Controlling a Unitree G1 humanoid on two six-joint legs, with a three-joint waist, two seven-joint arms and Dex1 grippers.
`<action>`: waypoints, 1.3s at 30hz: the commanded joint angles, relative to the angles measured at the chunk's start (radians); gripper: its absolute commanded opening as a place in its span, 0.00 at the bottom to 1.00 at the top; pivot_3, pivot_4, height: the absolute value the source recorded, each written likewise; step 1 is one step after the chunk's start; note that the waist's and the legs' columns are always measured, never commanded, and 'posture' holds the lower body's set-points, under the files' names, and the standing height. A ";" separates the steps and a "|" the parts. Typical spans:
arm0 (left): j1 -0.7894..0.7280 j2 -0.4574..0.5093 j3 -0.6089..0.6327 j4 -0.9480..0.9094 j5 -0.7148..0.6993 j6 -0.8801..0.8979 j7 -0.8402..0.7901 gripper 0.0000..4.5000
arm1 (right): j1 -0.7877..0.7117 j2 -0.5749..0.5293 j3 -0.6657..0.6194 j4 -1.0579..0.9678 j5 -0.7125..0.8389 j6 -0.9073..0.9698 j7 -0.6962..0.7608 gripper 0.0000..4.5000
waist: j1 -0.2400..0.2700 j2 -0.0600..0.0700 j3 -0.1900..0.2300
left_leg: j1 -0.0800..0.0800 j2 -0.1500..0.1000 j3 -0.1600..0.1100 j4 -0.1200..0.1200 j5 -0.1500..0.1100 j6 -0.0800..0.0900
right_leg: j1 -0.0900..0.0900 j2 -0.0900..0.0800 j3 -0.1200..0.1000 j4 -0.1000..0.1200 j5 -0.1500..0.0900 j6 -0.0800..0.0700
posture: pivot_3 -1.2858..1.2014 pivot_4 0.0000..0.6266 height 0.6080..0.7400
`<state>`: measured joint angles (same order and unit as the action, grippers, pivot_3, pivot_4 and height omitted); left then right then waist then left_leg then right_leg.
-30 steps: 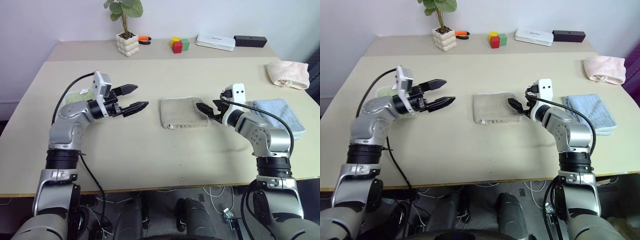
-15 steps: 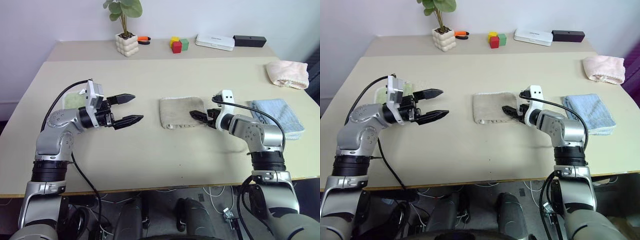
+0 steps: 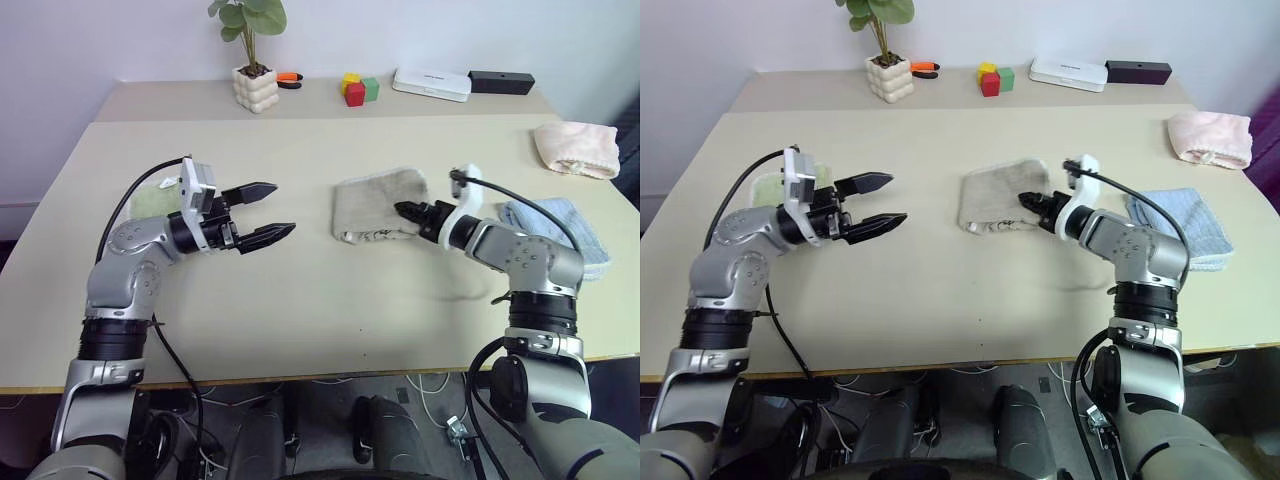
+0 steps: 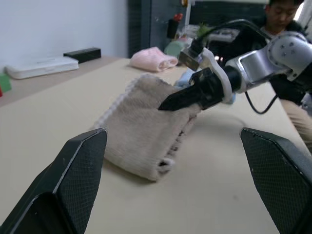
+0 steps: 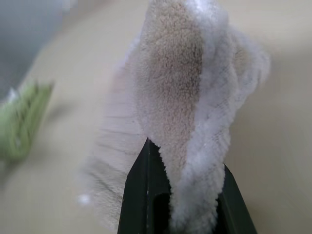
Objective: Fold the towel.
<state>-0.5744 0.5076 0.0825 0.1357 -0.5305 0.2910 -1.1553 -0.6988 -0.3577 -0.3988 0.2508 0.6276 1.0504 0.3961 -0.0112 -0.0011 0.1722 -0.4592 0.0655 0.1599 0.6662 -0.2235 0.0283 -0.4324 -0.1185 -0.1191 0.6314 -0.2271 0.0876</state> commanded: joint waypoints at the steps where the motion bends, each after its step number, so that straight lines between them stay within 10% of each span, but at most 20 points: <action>1: -0.074 -0.023 -0.016 0.069 0.017 -0.055 -0.034 1.00 | -0.009 0.017 -0.149 -0.118 0.104 0.035 -0.104 0.01 | 0.000 0.000 0.000 | 0.000 0.000 0.000 0.000 0.000 0.000 | 0.000 0.000 0.000 0.000 0.000 0.000 | 0.52 0.24 1.00; 15: -0.318 -0.188 -0.066 0.452 0.086 -0.240 -0.182 1.00 | 0.065 0.051 -0.575 -0.391 0.345 -0.185 -0.574 0.01 | -0.001 0.000 0.000 | 0.000 0.000 0.000 0.000 0.000 0.000 | 0.000 0.000 0.000 0.000 0.000 0.000 | 0.52 0.24 1.00; 39: -0.260 -0.200 -0.050 0.388 0.094 -0.216 -0.183 1.00 | 0.115 0.024 -0.563 -0.161 0.414 -0.490 -0.695 0.01 | -0.004 0.003 -0.001 | 0.000 -0.001 0.000 0.000 0.000 0.001 | 0.000 0.000 0.001 0.000 0.000 0.000 | 0.52 0.24 1.00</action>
<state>-0.8317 0.3032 0.0171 0.5540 -0.4242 0.0788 -1.3434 -0.5811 -0.3167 -0.9727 0.1216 1.0150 0.5750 -0.2967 -0.0156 0.0018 0.1713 -0.4592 0.0650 0.1596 0.6658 -0.2237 0.0292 -0.4326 -0.1183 -0.1180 0.6315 -0.2271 0.0878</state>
